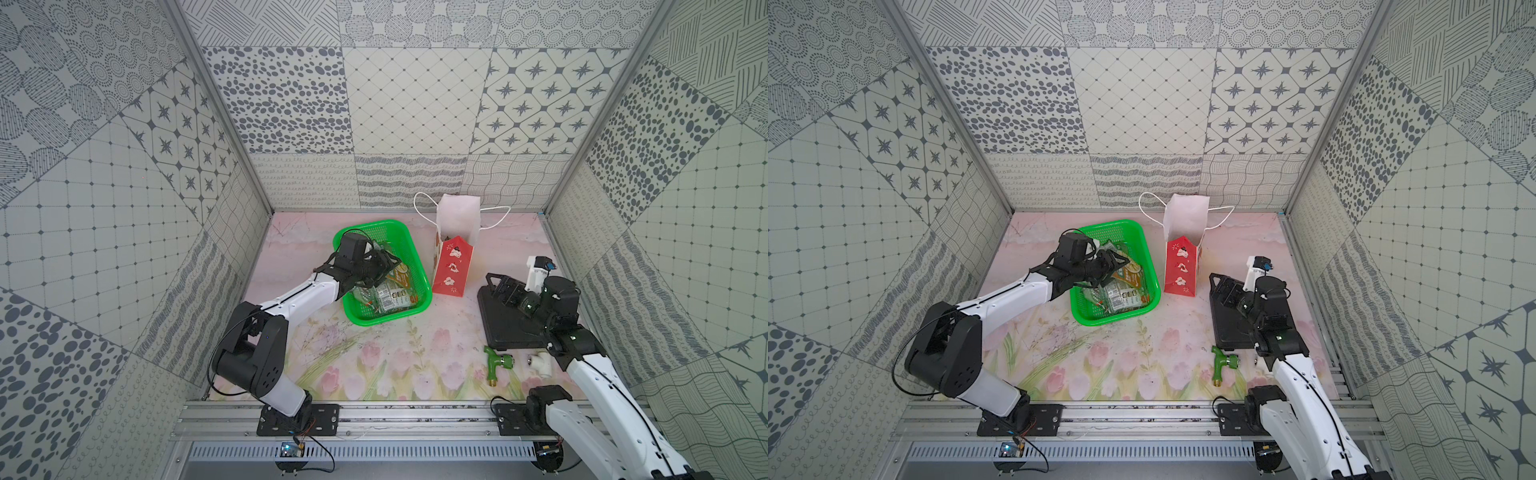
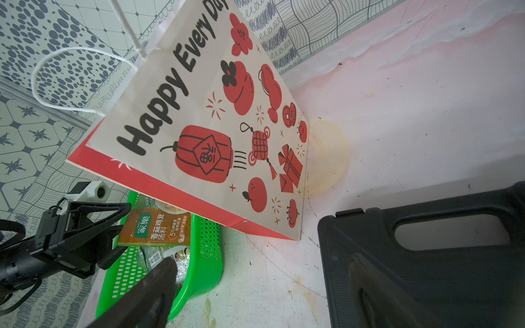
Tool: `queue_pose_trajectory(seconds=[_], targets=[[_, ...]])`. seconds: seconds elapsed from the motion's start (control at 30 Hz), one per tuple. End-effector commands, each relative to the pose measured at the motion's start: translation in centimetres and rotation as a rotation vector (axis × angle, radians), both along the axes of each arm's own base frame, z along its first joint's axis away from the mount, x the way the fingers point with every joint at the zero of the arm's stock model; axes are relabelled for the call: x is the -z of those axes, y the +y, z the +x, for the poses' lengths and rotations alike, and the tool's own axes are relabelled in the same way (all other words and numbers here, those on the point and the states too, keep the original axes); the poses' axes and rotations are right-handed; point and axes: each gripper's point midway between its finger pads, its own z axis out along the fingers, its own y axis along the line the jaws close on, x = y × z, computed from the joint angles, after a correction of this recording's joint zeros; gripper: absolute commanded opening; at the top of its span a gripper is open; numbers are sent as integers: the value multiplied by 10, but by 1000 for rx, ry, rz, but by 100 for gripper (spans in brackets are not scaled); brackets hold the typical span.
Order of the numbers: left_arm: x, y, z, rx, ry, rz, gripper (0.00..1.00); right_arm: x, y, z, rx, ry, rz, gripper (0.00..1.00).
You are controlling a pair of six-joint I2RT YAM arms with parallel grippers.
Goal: Place the condiment packets inside the bag
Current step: Pick up the condiment packet from the storage box.
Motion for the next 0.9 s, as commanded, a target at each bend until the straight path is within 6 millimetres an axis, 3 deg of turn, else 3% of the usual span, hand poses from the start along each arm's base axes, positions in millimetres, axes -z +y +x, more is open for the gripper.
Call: queue_pose_trajectory(seconds=[0.0,0.13,0.37,0.47,0.53,0.73,0.87], targets=[[6,1,7,39,-7,65,47,-12,2,1,-11,-56,9,97],[16,1,10,62,21,124,36,-11,2,1,-9,-56,3,97],[31,17,13,104,33,403,21,-9,-1,2,5,-51,-13,97],[34,20,11,137,36,513,9,-10,1,2,-9,-48,-8,97],[31,19,11,155,29,570,0,-10,2,3,-13,-46,-6,97],[10,17,6,184,-44,782,0,-11,-1,1,4,-47,-9,97],[-15,21,4,164,-113,894,0,-10,-3,1,15,-47,-13,97]])
